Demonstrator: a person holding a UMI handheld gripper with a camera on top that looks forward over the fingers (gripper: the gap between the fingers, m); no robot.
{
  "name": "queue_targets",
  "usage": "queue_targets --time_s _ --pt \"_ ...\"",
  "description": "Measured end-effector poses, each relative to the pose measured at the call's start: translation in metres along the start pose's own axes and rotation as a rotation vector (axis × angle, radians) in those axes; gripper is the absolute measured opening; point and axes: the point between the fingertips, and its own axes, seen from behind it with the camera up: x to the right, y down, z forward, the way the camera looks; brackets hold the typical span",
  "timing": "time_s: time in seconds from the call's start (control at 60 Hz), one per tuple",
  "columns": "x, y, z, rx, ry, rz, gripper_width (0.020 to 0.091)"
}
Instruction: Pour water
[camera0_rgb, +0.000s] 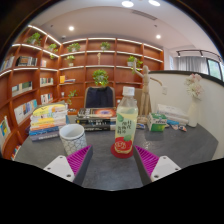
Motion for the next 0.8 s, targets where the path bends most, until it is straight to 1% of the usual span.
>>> queue_targets --time_s 0.117,0.25,0.383,0.8 --pt "-0.011 0.015 -0.045 -0.038 -0.028 -0.051 0.0825" --pt "-0.022 0.024 -0.086 -0.053 -0.07 -0.068 0.0825" --pt "-0.029 0.027 -0.115 -0.046 -0.101 -0.041 0.0825" --pt "-0.009 0.015 -0.153 -0.002 -0.07 -0.008 0.082"
